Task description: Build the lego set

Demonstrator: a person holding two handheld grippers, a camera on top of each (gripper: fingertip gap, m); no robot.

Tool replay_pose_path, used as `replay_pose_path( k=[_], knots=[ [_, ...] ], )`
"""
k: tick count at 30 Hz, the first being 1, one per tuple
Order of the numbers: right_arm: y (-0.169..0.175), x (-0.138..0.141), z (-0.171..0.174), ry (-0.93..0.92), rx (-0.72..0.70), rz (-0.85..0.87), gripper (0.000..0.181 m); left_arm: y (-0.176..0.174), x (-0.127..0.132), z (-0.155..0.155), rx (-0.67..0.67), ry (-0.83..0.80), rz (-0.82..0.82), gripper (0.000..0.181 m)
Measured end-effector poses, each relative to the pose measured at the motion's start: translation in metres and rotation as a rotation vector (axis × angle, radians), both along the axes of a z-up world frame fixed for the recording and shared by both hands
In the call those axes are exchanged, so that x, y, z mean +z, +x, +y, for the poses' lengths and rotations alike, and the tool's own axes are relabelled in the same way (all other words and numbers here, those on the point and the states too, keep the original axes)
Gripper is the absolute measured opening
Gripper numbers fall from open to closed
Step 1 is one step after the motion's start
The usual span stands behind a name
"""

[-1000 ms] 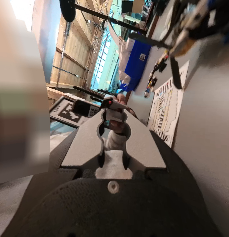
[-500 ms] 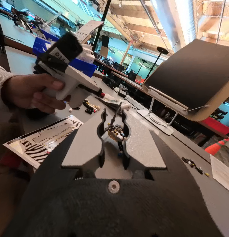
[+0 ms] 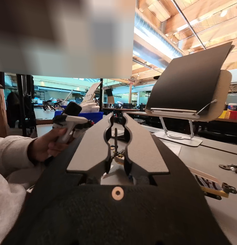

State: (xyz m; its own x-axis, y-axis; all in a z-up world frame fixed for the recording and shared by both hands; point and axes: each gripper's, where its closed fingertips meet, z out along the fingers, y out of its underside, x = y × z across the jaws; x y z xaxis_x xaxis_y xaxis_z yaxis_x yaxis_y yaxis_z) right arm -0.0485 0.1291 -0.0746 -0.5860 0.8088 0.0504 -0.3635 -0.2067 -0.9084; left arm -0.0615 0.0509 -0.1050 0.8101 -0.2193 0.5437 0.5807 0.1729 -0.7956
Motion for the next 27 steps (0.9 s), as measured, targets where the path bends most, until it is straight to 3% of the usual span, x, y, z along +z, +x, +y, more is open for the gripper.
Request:
replay_pose_path(
  k=[27],
  knots=[
    [-0.0034,0.0001,-0.0001,0.022,-0.042,0.014,0.01,-0.0063,-0.002,0.0003,-0.005,0.004,-0.055,0.014]
  ],
)
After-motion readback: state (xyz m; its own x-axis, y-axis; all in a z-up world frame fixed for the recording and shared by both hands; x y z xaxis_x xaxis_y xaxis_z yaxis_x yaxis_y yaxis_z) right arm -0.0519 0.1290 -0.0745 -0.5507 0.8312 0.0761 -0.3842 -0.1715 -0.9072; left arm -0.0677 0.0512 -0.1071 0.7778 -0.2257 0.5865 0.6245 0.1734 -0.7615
